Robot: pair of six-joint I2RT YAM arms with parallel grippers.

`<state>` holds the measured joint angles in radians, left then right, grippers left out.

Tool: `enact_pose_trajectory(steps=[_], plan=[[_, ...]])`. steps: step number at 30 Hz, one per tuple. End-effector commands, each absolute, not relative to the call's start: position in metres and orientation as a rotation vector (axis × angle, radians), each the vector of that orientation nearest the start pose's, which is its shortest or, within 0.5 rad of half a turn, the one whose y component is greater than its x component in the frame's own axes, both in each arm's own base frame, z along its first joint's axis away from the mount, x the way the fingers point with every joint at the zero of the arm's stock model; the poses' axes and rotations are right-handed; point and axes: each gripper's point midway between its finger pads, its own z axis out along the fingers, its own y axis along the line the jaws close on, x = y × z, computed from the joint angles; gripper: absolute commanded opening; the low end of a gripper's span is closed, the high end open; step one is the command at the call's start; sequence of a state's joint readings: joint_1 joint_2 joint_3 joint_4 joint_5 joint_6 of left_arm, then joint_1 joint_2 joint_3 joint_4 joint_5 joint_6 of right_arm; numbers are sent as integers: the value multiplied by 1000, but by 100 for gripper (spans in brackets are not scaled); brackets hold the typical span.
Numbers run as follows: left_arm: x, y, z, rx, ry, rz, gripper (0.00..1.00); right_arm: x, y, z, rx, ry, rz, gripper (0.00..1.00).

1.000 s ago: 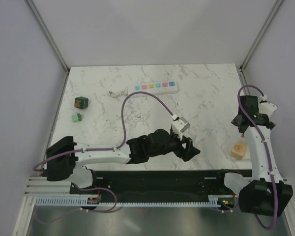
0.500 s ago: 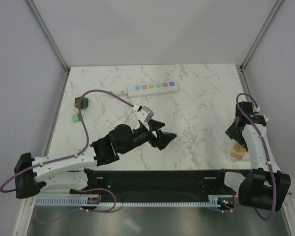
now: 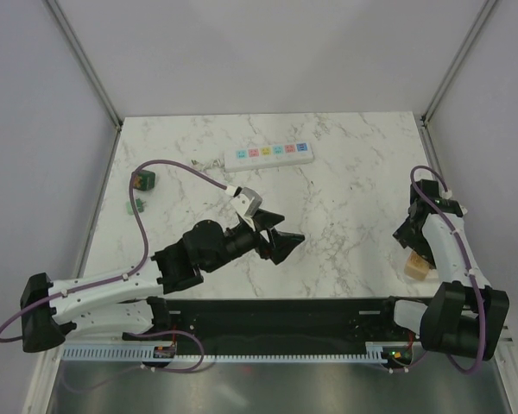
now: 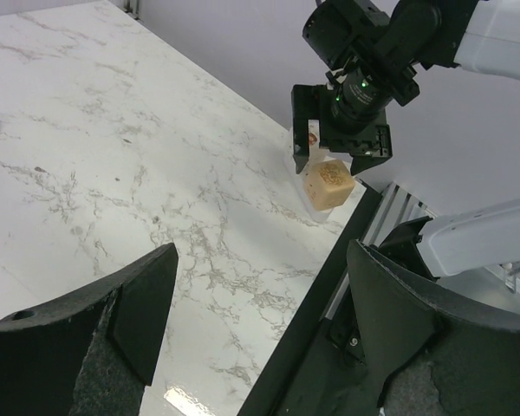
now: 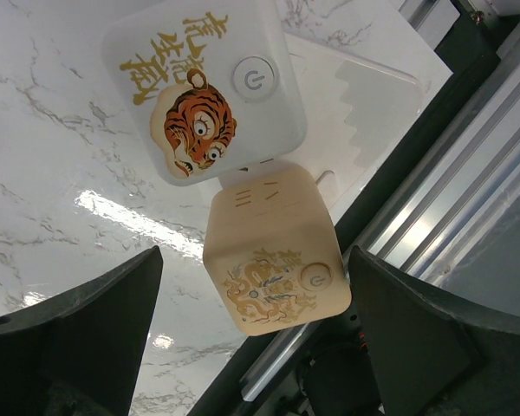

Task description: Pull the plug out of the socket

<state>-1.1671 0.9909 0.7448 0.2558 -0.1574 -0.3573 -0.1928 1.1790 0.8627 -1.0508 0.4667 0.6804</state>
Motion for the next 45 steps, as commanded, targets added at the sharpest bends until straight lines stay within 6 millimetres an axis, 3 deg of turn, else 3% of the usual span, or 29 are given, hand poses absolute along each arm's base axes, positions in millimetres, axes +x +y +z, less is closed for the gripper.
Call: enact_pose_trajectory(steps=[1, 13, 21, 22, 26, 27, 31, 35, 37, 38, 45], plan=[[167, -333, 308, 518, 1531, -1014, 86, 179, -90, 85, 1239, 2494, -551, 96], [170, -331, 308, 504, 1550, -996, 87, 189, -84, 85, 1217, 2462, -464, 81], [177, -323, 298, 452, 1587, -966, 87, 200, -70, 81, 1146, 2495, -333, 46], [177, -321, 296, 443, 1593, -966, 87, 206, -66, 81, 1126, 2491, -301, 37], [178, -320, 290, 413, 1620, -971, 87, 217, -47, 80, 1025, 2519, -258, 16], [179, -320, 285, 411, 1635, -965, 86, 222, -35, 83, 985, 2516, -233, 10], [186, -317, 272, 377, 1697, -912, 86, 237, 2, 94, 867, 2488, -163, 3], [194, -307, 259, 261, 1770, -864, 86, 241, 38, 91, 783, 2497, -109, 1], [197, -299, 244, 192, 1826, -836, 85, 243, 70, 92, 663, 2499, -88, 1], [197, -297, 240, 171, 1848, -827, 85, 247, 68, 93, 685, 2479, -107, 1], [191, -269, 206, 23, 1992, -747, 82, 242, 167, 92, 401, 2503, 28, 2]])
